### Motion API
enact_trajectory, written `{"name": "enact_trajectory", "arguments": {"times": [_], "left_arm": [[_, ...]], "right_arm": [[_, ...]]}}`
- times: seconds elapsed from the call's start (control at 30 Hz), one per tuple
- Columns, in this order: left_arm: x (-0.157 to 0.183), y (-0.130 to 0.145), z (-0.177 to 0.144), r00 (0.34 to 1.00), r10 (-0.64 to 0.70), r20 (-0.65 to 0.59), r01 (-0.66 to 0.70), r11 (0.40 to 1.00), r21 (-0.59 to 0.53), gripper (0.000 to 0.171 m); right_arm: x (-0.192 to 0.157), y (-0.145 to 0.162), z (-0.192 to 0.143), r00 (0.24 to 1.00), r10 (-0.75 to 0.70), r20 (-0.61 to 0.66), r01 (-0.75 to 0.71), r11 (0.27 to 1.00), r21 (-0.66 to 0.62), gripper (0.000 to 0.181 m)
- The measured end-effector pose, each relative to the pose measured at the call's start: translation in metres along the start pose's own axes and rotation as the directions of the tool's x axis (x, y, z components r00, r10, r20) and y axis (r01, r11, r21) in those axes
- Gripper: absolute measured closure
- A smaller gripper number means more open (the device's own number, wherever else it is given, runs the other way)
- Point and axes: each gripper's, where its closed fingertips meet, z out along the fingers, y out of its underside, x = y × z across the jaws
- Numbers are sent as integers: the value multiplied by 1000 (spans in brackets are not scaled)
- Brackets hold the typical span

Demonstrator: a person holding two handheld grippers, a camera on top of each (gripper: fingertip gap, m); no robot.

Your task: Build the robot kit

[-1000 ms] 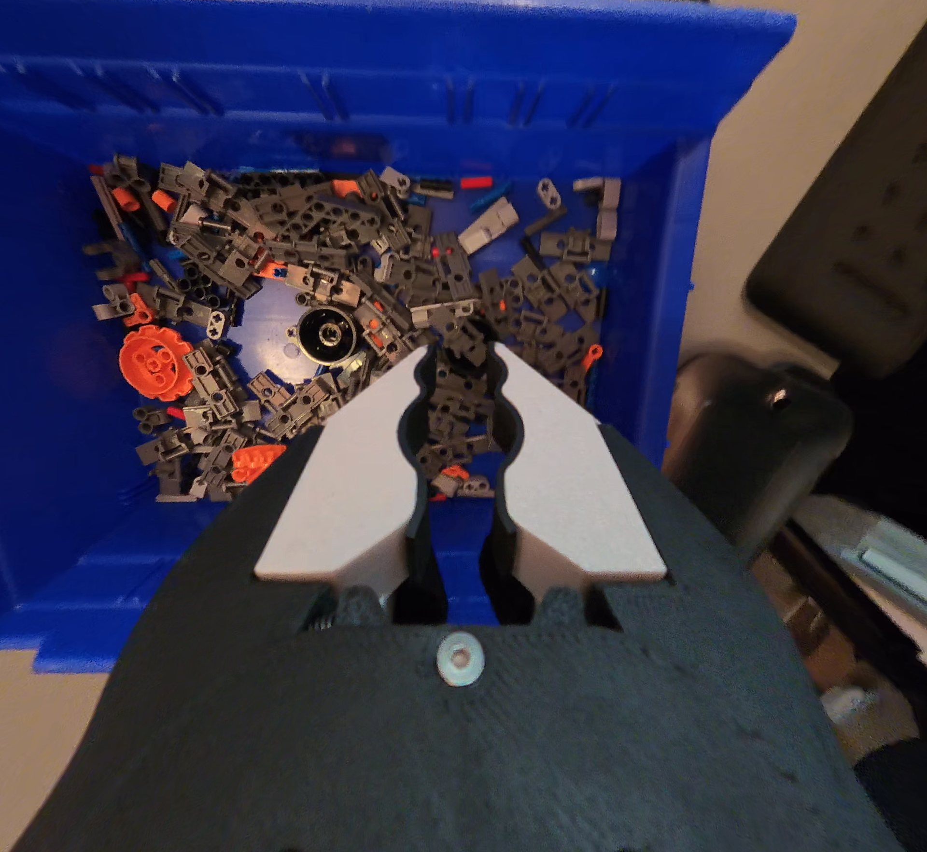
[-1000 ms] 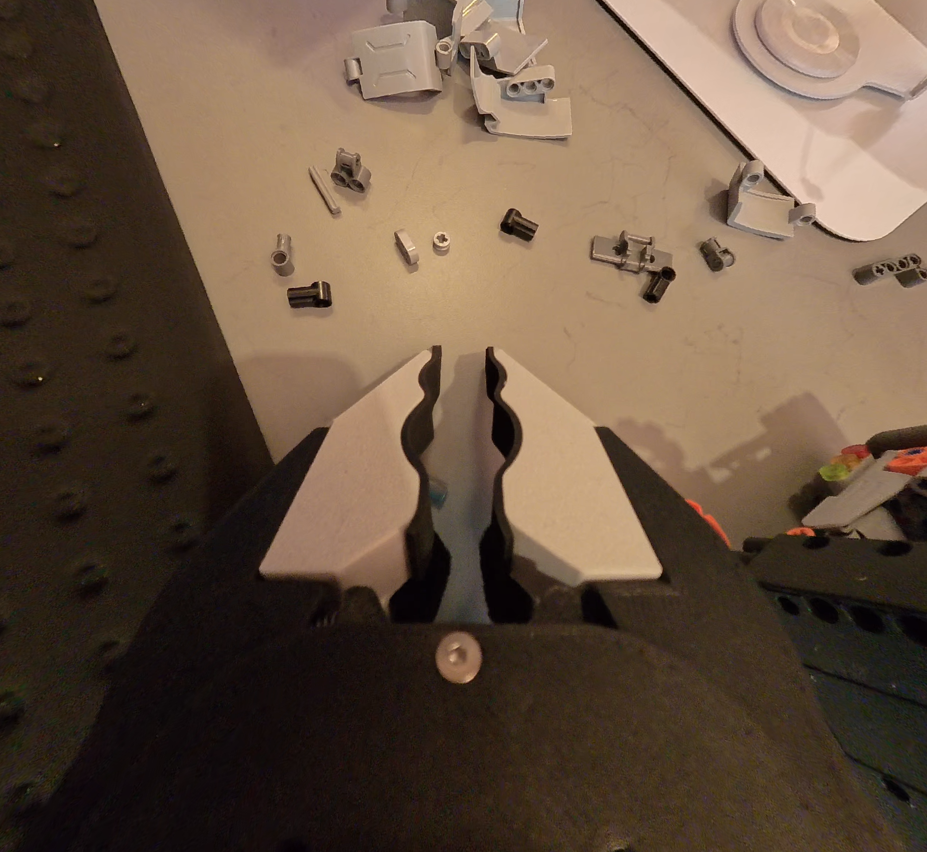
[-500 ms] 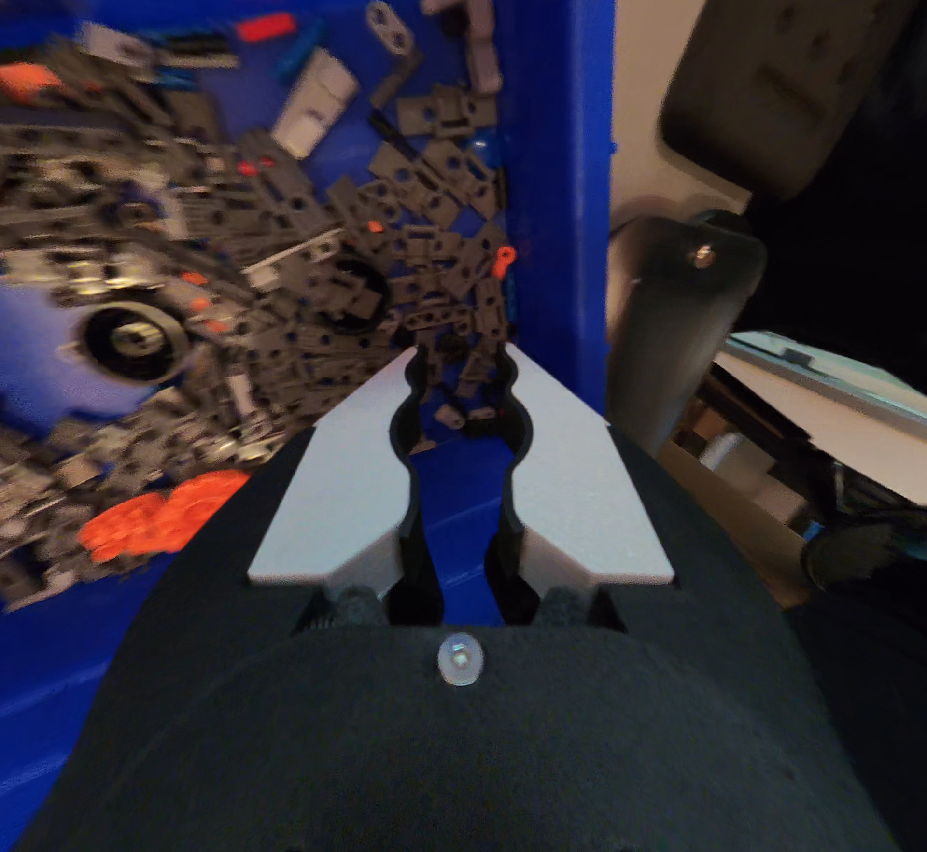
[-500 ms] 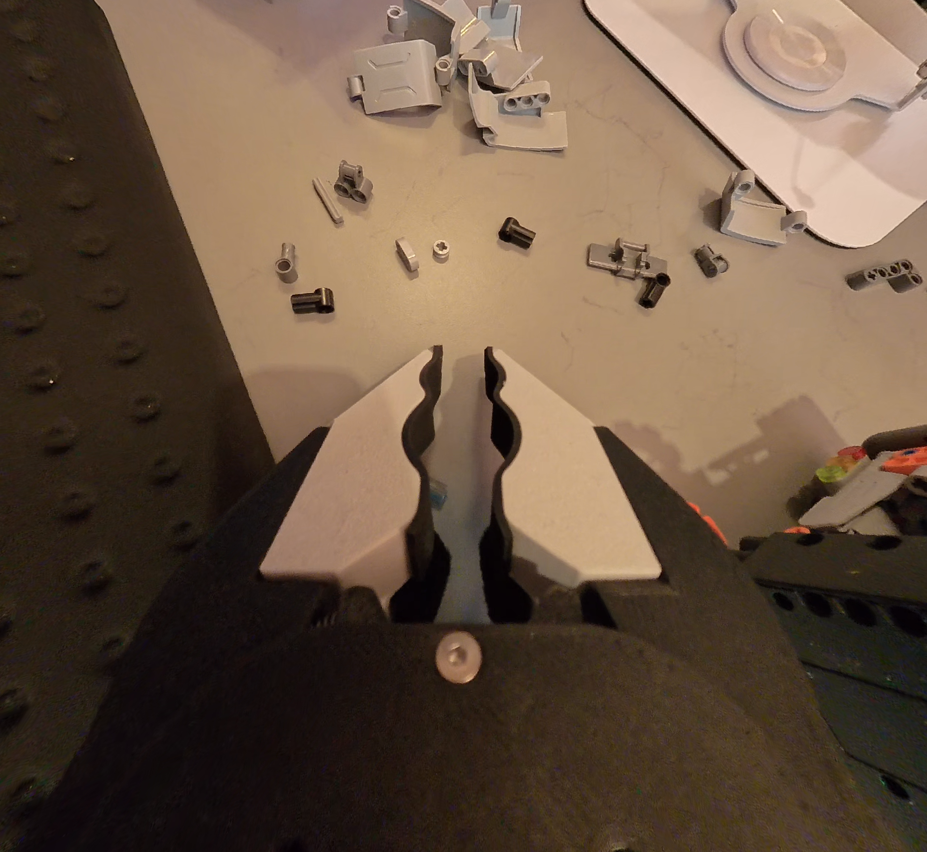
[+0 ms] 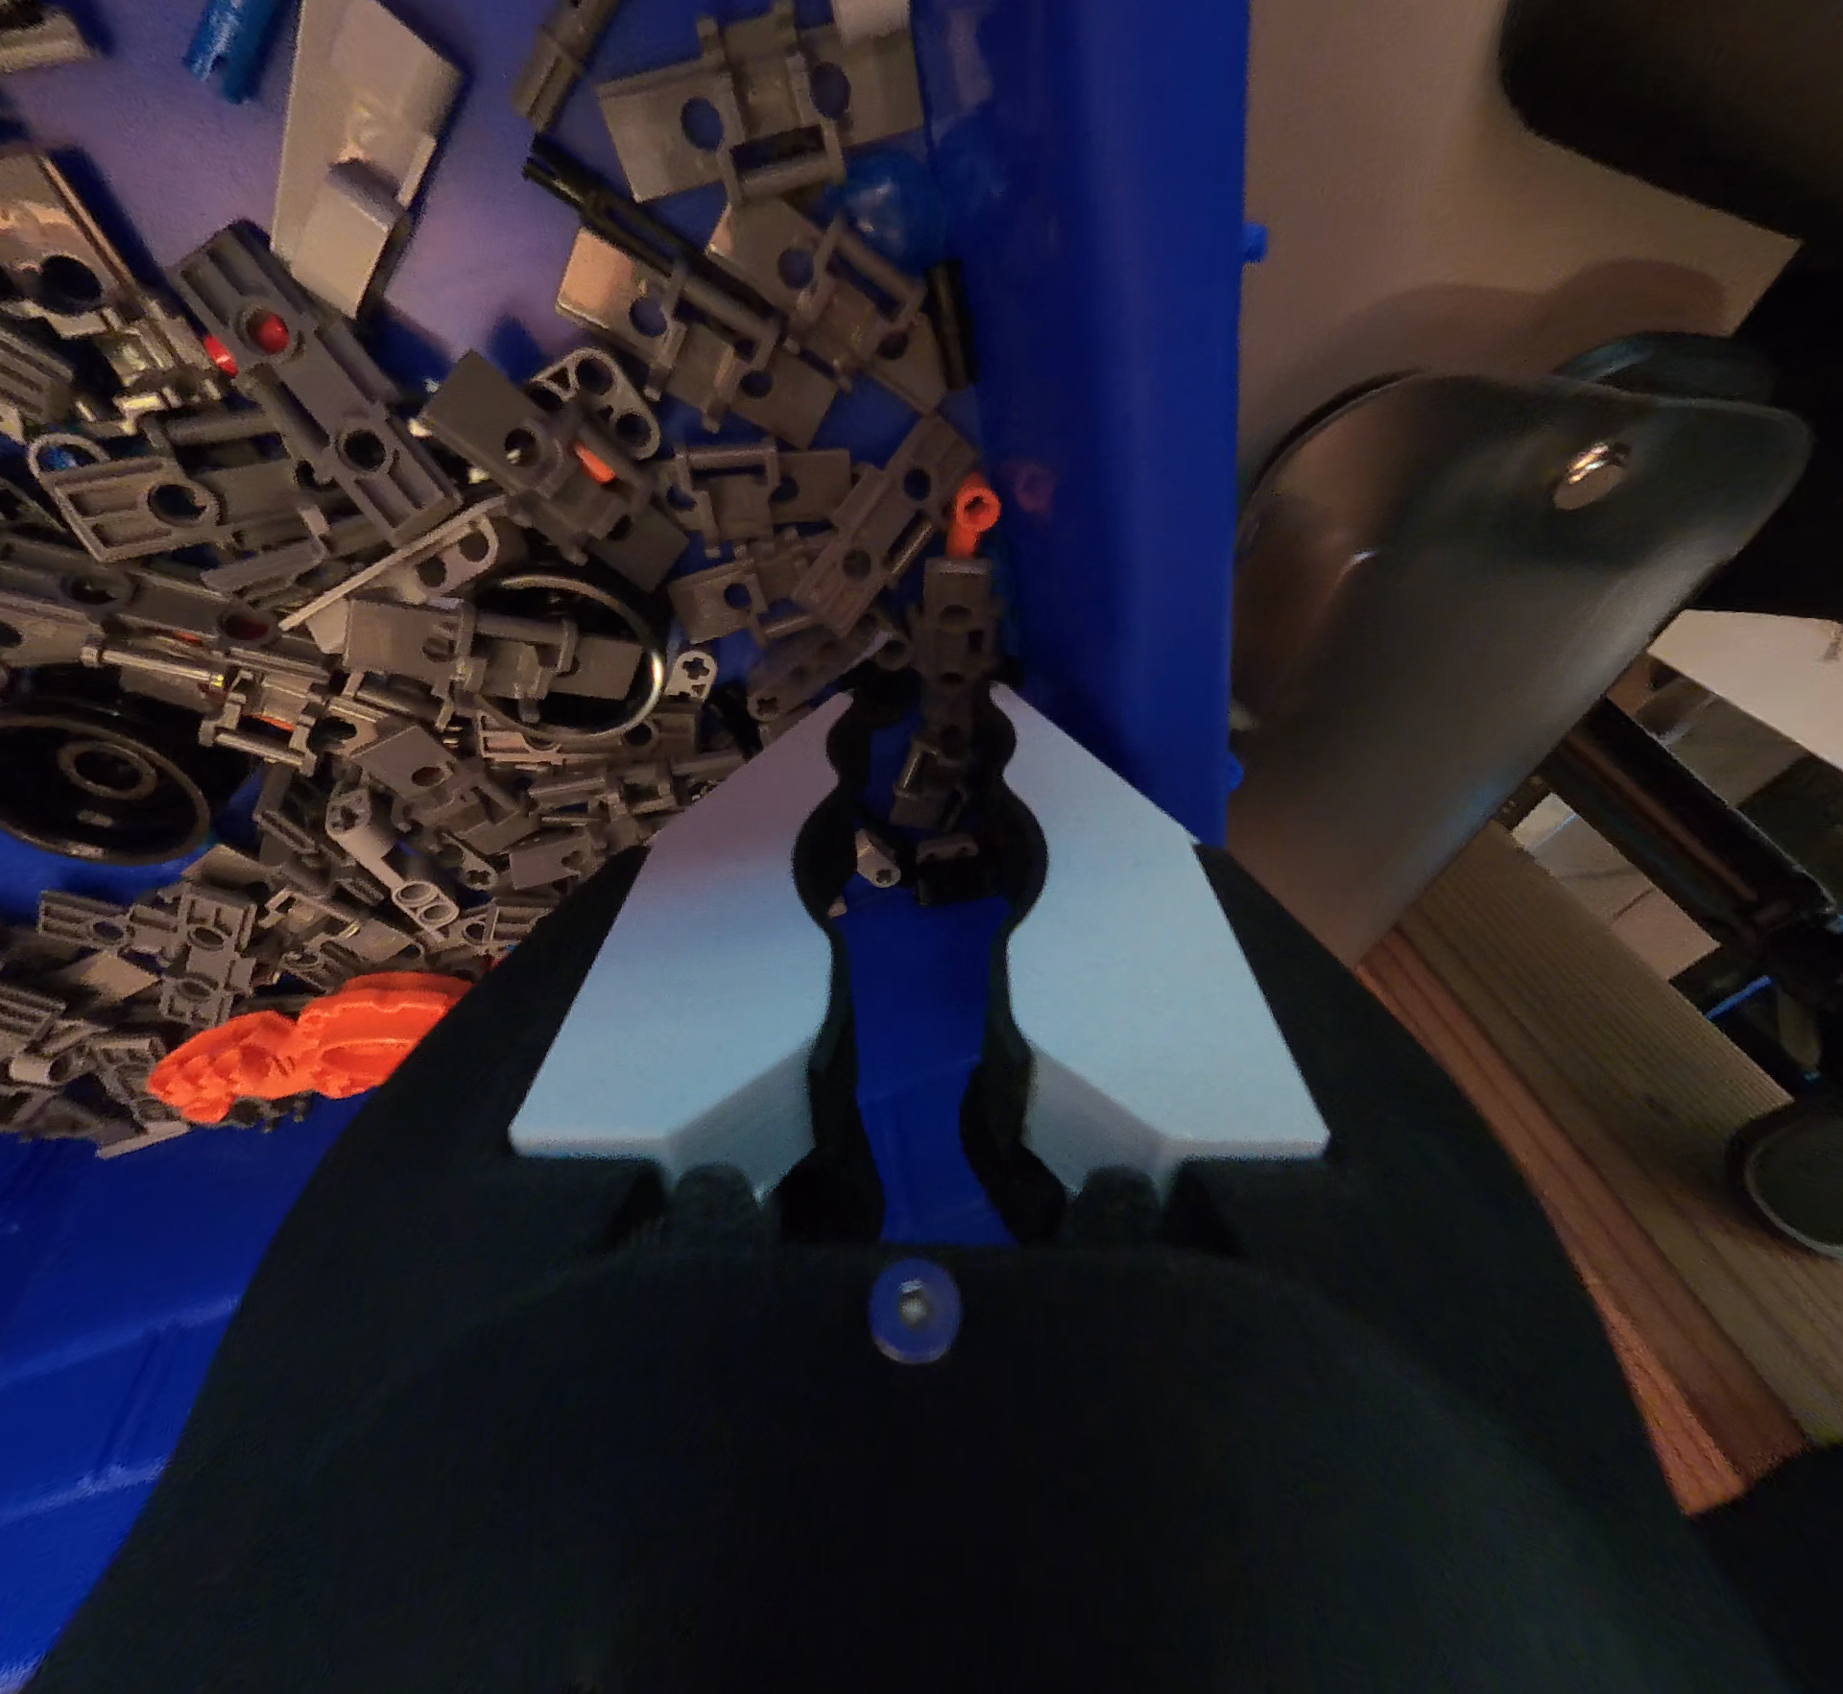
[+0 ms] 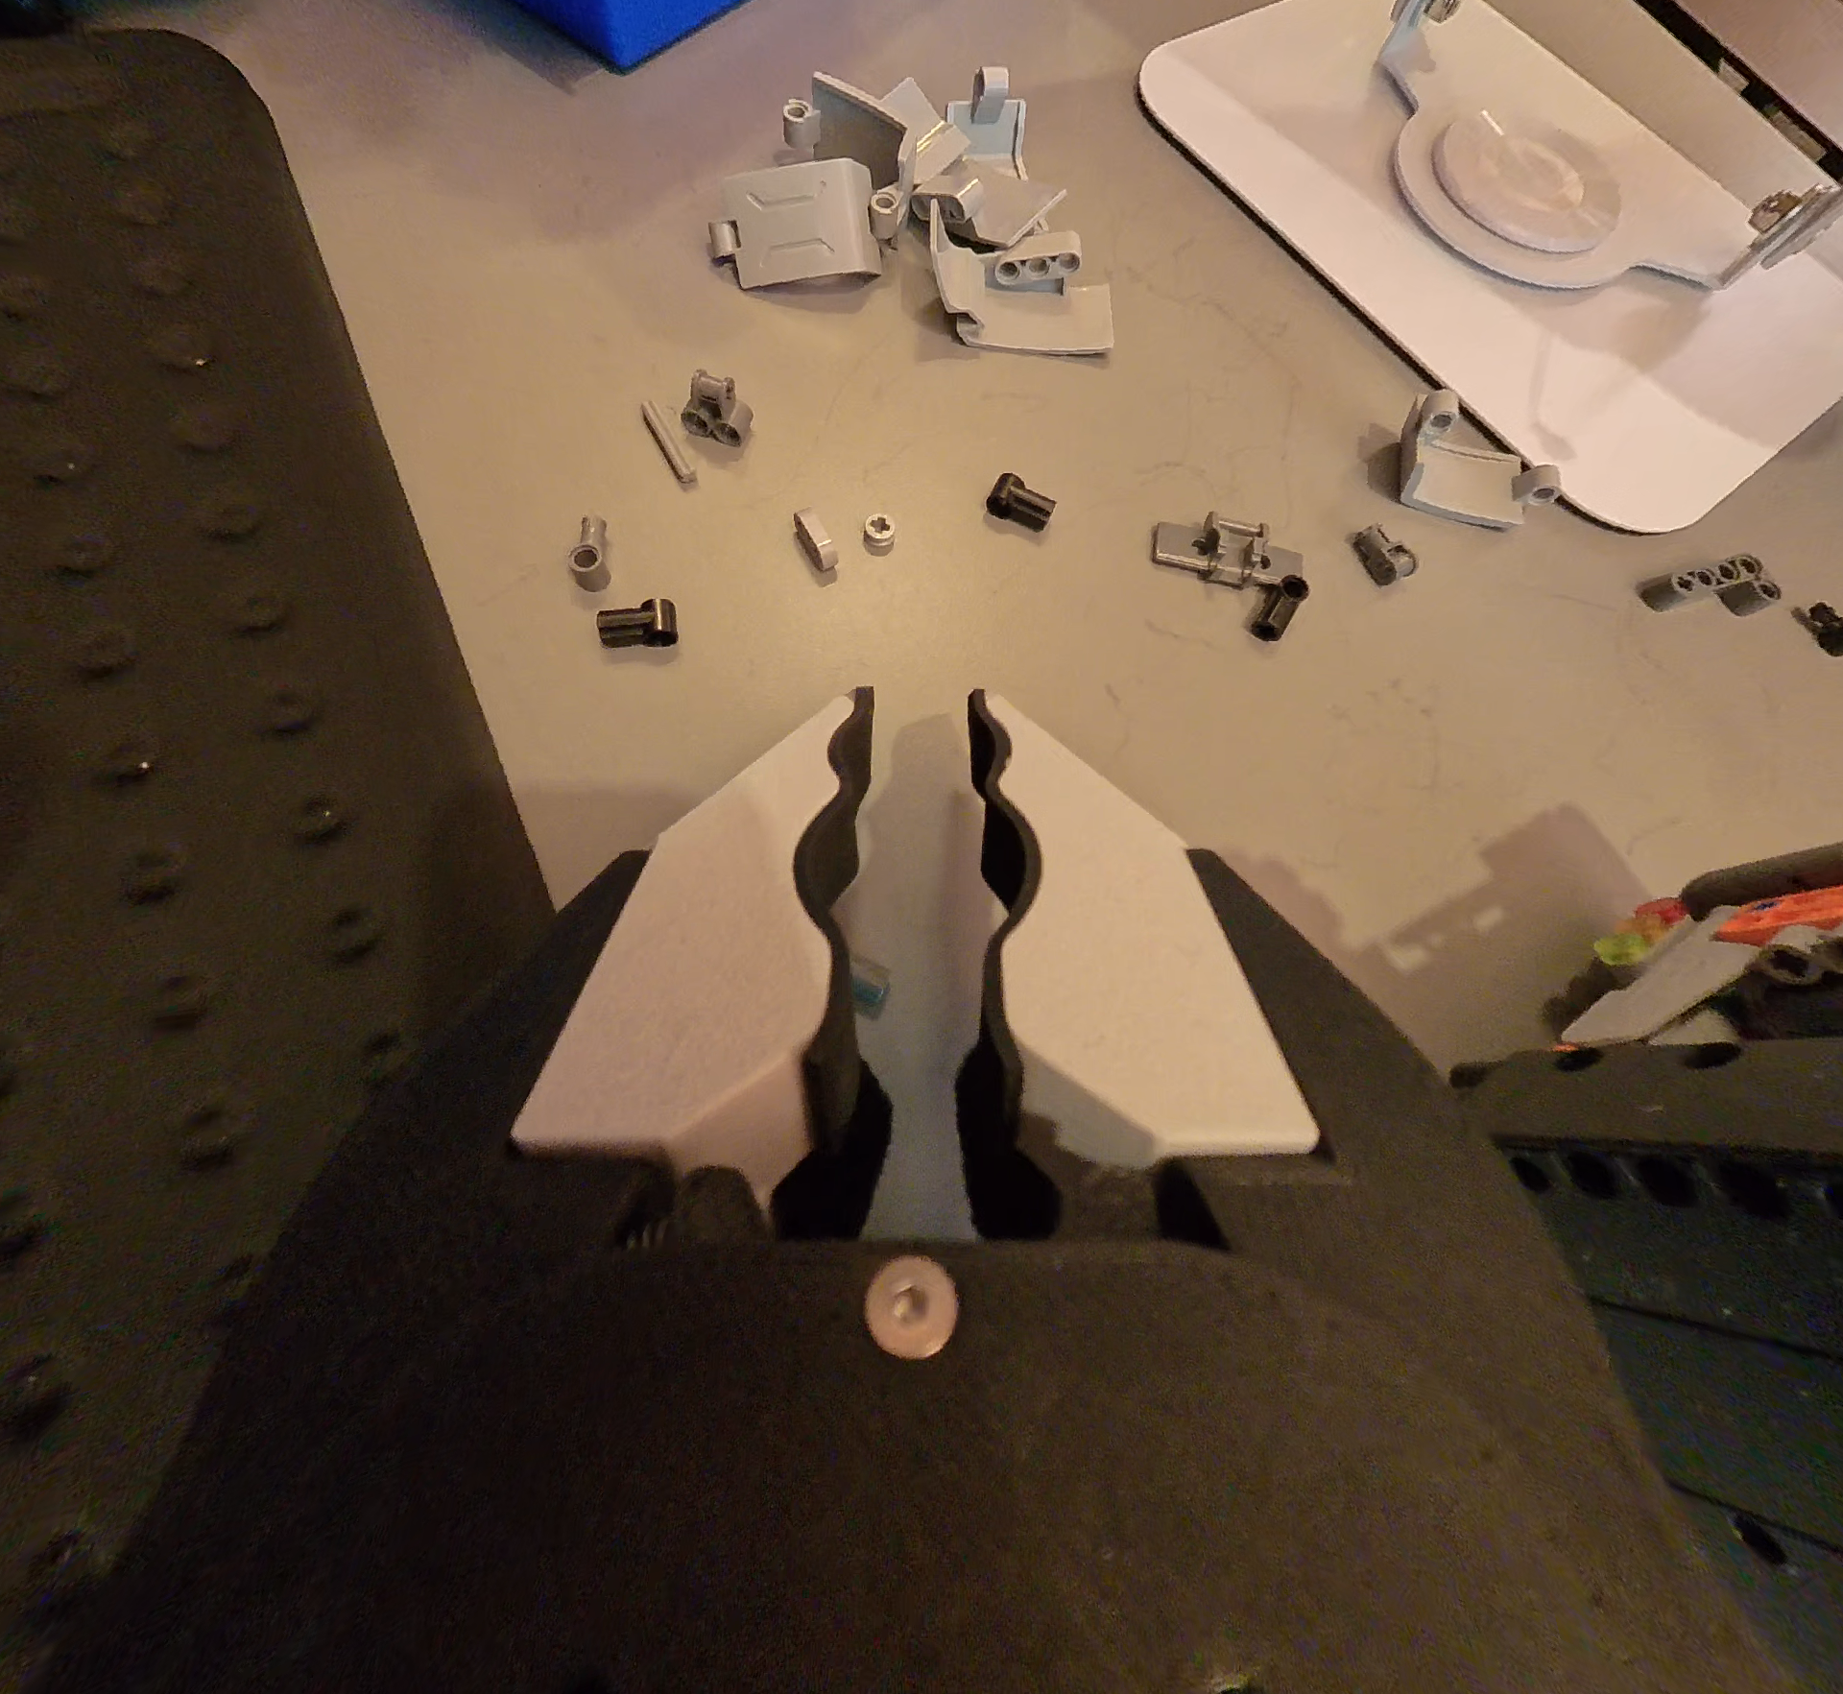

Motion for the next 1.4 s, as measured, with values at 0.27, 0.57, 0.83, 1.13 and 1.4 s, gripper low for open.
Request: {"name": "enact_trajectory", "arguments": {"times": [0.27, 0.57, 0.83, 1.13, 1.4], "left_arm": [[-25, 1, -4, 954, -133, 270, 113, 990, 87, 138], [-4, 0, -18, 992, -84, 89, 72, 989, 132, 129], [-16, -2, -4, 988, -117, 102, 105, 988, 118, 108], [-39, 12, -3, 949, -176, 263, 157, 983, 92, 109], [-13, 7, -24, 983, -147, 114, 129, 980, 151, 117]], "right_arm": [[0, -3, -2, 1000, -10, -5, 10, 1000, 22, 163], [-1, -7, -6, 1000, -6, 3, 6, 998, 57, 162], [-1, -9, -8, 1000, -6, 5, 5, 997, 78, 162], [-1, -9, -7, 1000, -1, 9, 0, 997, 76, 161], [-1, -9, -7, 1000, 1, 11, -2, 997, 78, 161]]}}
